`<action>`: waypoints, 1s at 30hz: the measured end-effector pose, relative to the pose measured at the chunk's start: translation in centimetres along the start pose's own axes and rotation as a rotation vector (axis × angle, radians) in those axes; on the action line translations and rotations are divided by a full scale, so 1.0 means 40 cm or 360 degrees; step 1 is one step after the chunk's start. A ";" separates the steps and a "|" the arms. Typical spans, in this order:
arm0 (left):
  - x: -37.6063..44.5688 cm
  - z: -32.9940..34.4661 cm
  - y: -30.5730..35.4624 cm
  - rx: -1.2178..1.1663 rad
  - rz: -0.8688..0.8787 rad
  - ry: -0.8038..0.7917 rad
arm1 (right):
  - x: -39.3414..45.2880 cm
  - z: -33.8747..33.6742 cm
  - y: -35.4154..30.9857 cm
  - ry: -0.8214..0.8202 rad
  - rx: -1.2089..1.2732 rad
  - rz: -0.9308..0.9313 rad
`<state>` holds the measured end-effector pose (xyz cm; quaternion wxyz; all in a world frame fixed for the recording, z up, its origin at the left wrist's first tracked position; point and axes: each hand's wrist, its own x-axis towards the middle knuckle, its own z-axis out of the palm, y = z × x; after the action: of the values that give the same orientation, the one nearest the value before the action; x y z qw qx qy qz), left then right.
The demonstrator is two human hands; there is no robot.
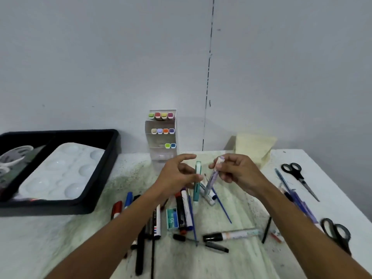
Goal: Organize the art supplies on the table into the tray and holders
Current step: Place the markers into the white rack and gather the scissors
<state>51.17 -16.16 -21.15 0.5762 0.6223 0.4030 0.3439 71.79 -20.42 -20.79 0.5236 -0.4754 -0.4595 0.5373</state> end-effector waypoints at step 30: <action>0.035 -0.267 0.006 0.1104 0.1180 0.0667 | 0.152 0.332 0.016 0.0353 -0.1243 -0.1302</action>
<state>42.29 -10.21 -19.89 0.0850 0.7942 0.3526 0.4875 58.55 -14.30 -19.96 0.5196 -0.4706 -0.7126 0.0284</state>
